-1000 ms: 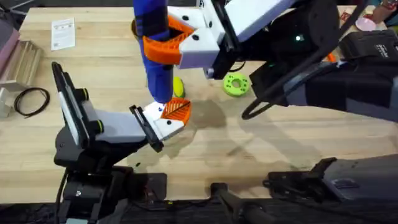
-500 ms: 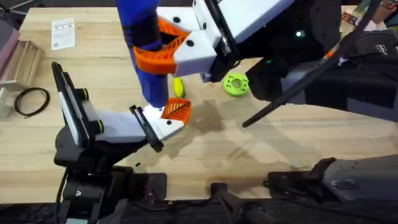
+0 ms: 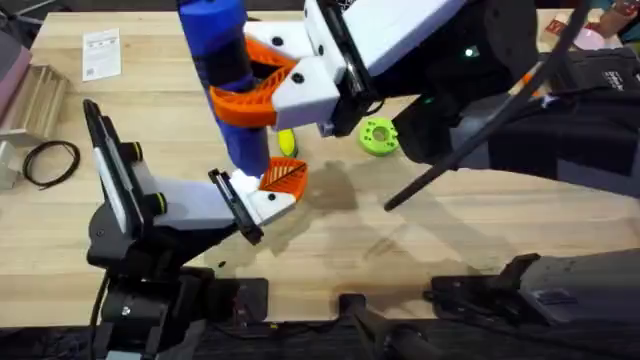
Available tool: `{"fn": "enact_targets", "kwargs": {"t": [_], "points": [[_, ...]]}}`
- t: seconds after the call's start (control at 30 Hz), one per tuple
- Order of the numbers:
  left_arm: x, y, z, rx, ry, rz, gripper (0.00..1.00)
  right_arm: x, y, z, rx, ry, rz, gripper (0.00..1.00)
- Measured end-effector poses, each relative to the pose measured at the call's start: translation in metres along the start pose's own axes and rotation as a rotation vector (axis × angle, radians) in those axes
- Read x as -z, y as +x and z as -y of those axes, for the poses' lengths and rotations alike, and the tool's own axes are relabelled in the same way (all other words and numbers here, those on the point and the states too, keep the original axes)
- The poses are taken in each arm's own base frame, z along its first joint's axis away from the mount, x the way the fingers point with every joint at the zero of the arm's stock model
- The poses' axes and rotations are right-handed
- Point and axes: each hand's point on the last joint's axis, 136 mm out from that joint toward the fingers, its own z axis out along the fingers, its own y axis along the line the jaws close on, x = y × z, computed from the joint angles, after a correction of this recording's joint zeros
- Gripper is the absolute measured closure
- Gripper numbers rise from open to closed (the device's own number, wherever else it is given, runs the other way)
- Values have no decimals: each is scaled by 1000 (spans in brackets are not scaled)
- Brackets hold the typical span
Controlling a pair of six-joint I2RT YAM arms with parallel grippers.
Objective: Pick up the gripper from the table and insert it into the empty holder that is missing its gripper. Then pick up a screw, insert it into the mounting hole, and use the screwdriver to tighten it. Finally, clean up the table by picking up the vegetable and placing it into the bucket.
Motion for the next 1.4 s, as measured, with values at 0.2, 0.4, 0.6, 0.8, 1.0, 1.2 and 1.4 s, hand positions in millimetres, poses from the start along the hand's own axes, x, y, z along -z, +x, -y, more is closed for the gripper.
{"fn": "enact_targets", "kwargs": {"t": [0.2,0.4,0.6,0.8,1.0,1.2,1.4], "points": [[0,0,0,0,0,0,995,0,0,0,9,0,0,981],[0,0,0,0,0,0,995,0,0,0,21,0,-2,981],[0,0,0,0,0,0,995,0,1,0,25,-2,-3,981],[0,0,0,0,0,0,995,0,1,0,29,-2,-3,981],[0,0,0,0,0,0,995,0,3,1,25,2,-10,981],[0,0,0,0,0,0,995,0,6,3,20,6,-20,981],[0,0,0,0,0,0,995,0,6,3,26,7,-20,981]]}}
